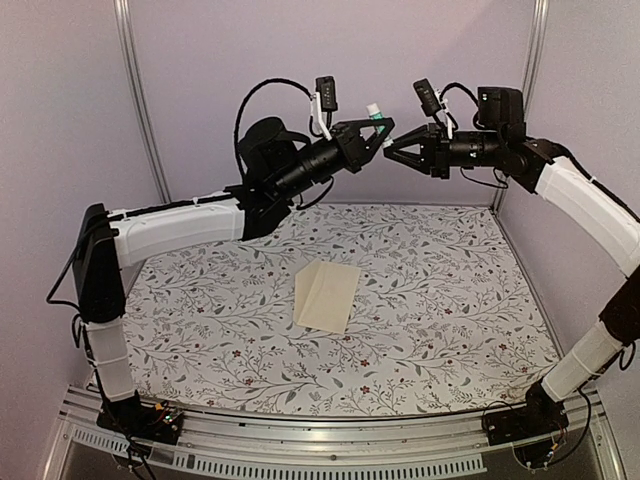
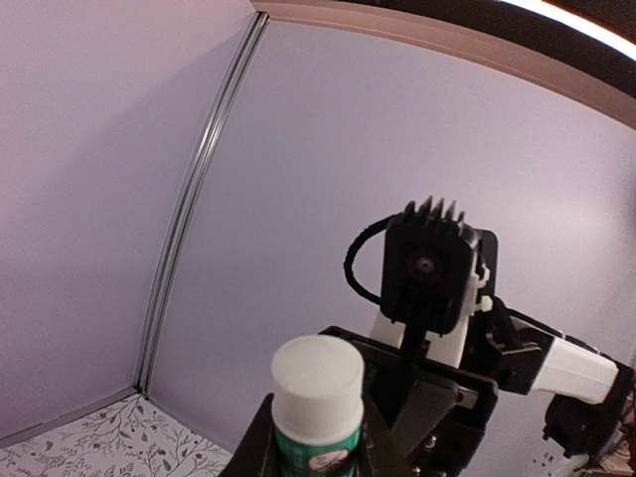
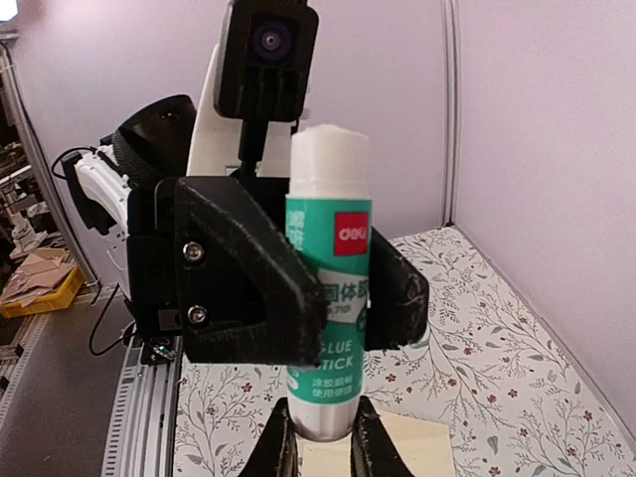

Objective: Place the letter into the envelope and seal it

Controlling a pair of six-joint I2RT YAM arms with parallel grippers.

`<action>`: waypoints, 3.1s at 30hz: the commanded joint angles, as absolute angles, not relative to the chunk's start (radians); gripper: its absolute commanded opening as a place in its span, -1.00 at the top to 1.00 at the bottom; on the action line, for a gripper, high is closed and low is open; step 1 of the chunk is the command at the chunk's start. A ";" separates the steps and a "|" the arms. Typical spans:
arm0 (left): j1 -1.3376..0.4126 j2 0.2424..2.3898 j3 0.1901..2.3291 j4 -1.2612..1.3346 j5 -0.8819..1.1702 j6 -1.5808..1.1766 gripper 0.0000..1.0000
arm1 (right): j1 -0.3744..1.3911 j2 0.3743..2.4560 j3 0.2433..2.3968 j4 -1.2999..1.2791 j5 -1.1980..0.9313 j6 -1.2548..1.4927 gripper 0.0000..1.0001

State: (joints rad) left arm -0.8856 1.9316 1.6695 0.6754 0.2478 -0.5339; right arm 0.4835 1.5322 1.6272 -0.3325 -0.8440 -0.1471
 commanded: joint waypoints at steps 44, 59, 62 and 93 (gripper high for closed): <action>-0.938 1.932 1.657 0.603 0.056 -0.513 1.00 | 0.558 1.467 1.501 -0.262 -0.448 -0.206 0.25; -0.940 1.925 1.646 0.629 0.050 -0.476 1.00 | 0.560 1.469 1.481 -0.273 -0.443 -0.172 0.38; -0.941 1.923 1.644 0.627 0.046 -0.470 1.00 | 0.560 1.465 1.476 -0.273 -0.446 -0.166 0.35; -0.802 1.993 1.631 0.808 0.592 -0.633 1.00 | 0.416 1.567 1.419 0.088 -1.461 0.344 0.51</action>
State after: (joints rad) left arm -0.8349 1.9881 1.6234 0.7891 0.5987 -0.6418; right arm 0.4145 1.5742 1.4265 -0.0200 -1.2987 0.2077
